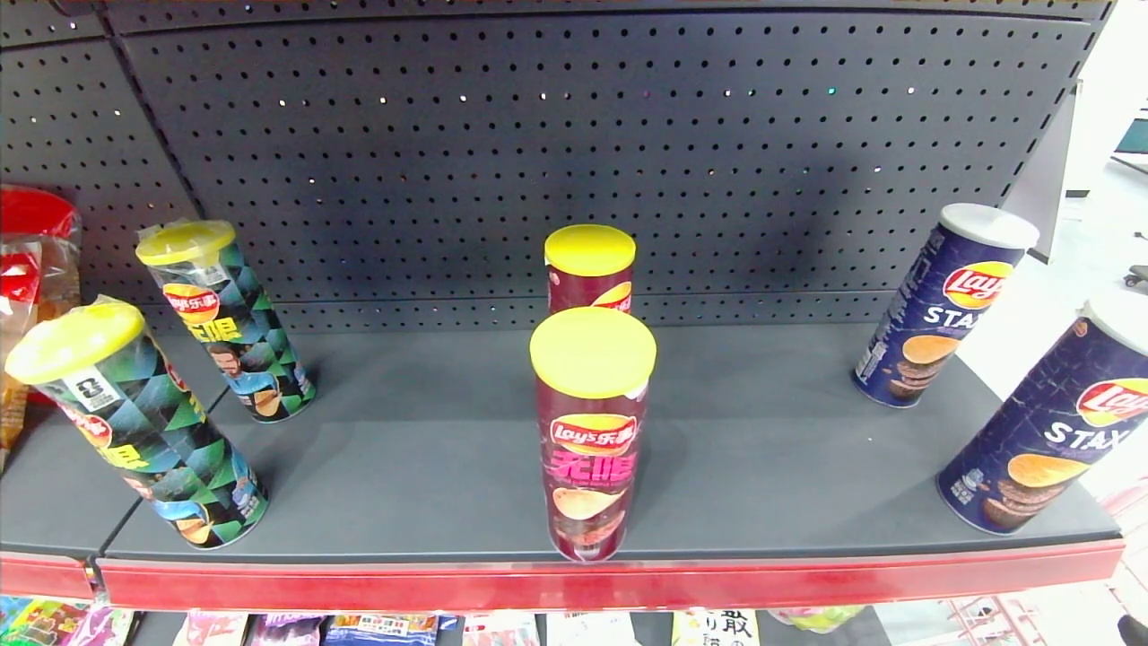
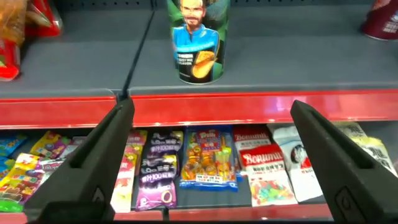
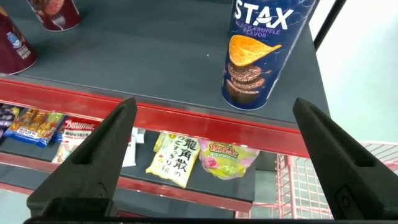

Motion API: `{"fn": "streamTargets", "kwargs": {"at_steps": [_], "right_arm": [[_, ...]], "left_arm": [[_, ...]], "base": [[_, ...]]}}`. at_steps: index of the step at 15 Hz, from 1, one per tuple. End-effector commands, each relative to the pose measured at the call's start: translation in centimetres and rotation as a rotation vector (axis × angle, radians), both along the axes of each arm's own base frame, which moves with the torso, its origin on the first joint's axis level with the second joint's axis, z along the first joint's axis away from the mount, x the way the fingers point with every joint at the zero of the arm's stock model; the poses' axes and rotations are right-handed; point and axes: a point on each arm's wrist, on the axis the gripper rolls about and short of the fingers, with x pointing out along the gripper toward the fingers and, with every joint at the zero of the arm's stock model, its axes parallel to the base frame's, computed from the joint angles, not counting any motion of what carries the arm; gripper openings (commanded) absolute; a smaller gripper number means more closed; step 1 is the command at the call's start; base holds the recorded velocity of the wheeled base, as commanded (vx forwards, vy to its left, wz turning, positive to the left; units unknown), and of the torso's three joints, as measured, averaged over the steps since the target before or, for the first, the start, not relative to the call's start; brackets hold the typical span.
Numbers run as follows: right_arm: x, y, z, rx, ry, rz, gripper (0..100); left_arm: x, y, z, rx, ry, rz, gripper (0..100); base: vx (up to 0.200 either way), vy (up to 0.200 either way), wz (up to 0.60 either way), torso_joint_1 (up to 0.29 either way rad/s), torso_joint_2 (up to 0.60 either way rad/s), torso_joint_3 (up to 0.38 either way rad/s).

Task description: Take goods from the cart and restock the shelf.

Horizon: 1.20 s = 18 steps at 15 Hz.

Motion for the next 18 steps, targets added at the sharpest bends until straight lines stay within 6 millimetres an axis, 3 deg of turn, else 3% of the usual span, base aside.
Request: {"fn": "streamTargets", "kwargs": {"at_steps": [1, 5, 8, 16, 18], "right_arm": [[0.3, 0.0, 0.4, 0.000, 0.008, 0.005, 100], [3.1, 0.3, 2.0, 0.002, 0.126, 0.053, 100], [7.5, 0.8, 2.5, 0.008, 0.312, 0.101, 100], [8.6, 5.4, 1.6, 0.079, 0.507, 0.457, 100], [10.4, 6.6, 1.6, 0.063, 0.539, 0.441, 100]], "left_arm": [[-0.1, 0.0, 0.0, 0.000, -0.009, 0.000, 100], [-0.1, 0.0, 0.0, -0.001, -0.009, 0.000, 100], [-0.1, 0.0, 0.0, -0.001, -0.009, 0.000, 100], [-0.1, 0.0, 0.0, -0.001, -0.009, 0.000, 100], [-0.1, 0.0, 0.0, -0.001, -0.009, 0.000, 100]], "base": [[0.000, 0.000, 0.00, 0.000, 0.00, 0.000], [0.000, 0.000, 0.00, 0.000, 0.00, 0.000], [0.000, 0.000, 0.00, 0.000, 0.00, 0.000], [0.000, 0.000, 0.00, 0.000, 0.00, 0.000], [0.000, 0.000, 0.00, 0.000, 0.00, 0.000]]}}
